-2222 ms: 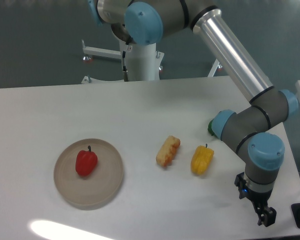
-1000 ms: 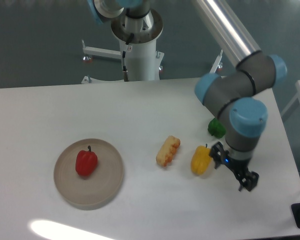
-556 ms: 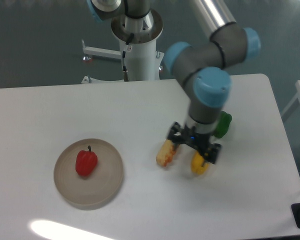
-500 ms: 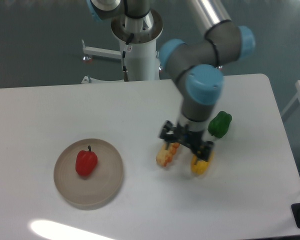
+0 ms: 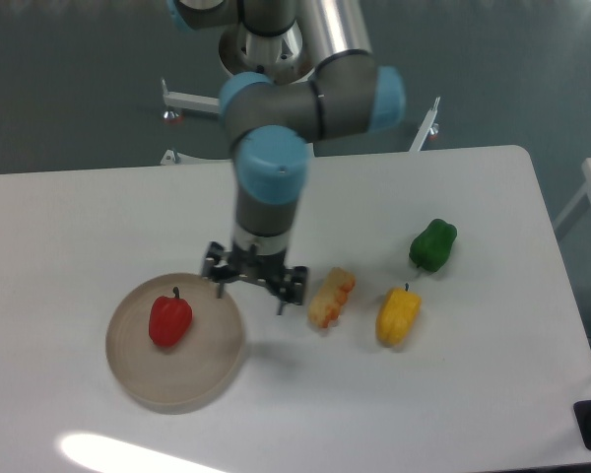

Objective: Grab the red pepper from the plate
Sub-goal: 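Move the open gripper over the red pepper on the plate, then lower the gripper around the red pepper and close on it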

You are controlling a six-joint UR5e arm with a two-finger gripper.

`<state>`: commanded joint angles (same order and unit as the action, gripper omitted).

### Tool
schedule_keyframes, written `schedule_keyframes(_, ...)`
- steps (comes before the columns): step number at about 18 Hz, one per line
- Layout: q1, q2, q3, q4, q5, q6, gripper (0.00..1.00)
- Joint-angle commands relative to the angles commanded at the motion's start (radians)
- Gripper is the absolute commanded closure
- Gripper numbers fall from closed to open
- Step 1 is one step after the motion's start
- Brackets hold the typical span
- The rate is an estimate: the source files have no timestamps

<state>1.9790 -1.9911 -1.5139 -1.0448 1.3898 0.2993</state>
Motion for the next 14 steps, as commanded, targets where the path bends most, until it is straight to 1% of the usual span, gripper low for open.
schedule_keyframes(2, -0.028, -0.009, -0.006, 0.018, 0.003, -0.023, 0.0)
schedule_keyframes(6, -0.055, -0.018, -0.028, 0.045, 0.009, -0.02, 0.0)
schedule_keyframes(8, -0.063, -0.021, -0.052, 0.074, 0.009, -0.02, 0.0)
schedule_keyframes(10, -0.075, -0.032, -0.061, 0.094, 0.011, -0.02, 0.0)
schedule_keyframes(14, -0.095, -0.055, -0.06, 0.106, 0.041, -0.022, 0.0)
